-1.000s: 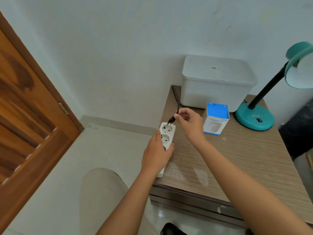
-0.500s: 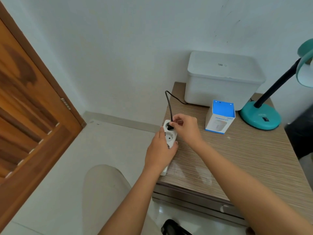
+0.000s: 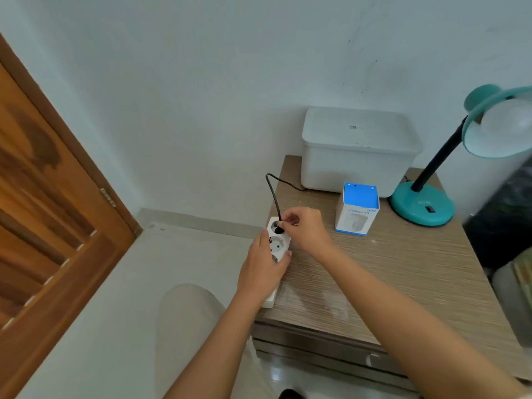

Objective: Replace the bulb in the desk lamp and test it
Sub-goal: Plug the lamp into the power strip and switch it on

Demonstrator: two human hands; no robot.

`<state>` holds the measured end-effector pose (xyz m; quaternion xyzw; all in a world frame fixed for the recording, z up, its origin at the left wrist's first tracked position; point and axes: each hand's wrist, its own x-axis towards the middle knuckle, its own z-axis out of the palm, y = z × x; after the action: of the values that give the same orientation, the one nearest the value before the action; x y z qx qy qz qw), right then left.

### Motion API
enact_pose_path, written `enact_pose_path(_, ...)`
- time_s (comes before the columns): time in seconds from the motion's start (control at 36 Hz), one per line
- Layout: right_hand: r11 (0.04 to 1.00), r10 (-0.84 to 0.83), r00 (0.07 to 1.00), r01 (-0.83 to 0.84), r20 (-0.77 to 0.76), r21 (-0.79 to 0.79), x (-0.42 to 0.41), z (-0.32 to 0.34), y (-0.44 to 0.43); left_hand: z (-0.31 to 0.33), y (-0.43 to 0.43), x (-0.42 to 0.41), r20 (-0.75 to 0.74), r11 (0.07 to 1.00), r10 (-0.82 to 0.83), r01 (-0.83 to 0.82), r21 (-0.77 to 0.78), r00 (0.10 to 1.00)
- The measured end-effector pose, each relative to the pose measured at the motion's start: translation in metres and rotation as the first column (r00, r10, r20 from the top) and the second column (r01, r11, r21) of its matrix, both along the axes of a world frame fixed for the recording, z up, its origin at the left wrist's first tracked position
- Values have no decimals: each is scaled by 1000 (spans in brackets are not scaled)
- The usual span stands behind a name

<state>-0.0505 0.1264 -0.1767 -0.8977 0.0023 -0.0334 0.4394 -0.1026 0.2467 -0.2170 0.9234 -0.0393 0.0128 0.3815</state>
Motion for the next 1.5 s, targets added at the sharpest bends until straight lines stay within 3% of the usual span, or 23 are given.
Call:
enact_pose_path(0.22, 999, -49, 997, 50, 59, -6, -40, 24, -58, 33, -13, -8, 220, 998, 54, -44, -50, 974)
enact_pose_path(0.44, 974, -198, 978, 203, 60, -97, -98, 4, -160, 80, -130, 2, 299, 955, -212, 262, -138, 930)
enact_pose_path(0.58, 936, -304, 951, 308, 47, -173, -97, 0, -234, 70, -215, 7, 204, 896, -389, 420, -143, 899)
enact_pose_path(0.75, 916, -360, 930, 366, 70, -163, -55, -9, -297, 27, -276, 38, -17, 921, -388, 387, -35, 922)
enact_pose_path(0.86, 901, -394, 919, 391, 22, -188, -21, -20, -316, 4, -294, 63, -86, 945, -317, 322, 54, 945)
enact_pose_path(1.11, 915, -402, 911, 397, -95, -69, 24, -51, -322, -31, -309, 88, -48, 958, -223, 228, 176, 974)
enact_pose_path(1.5, 902, -398, 914, 373, -83, -219, 20, -59, -318, -45, -313, 86, 90, 942, -216, 183, 281, 972)
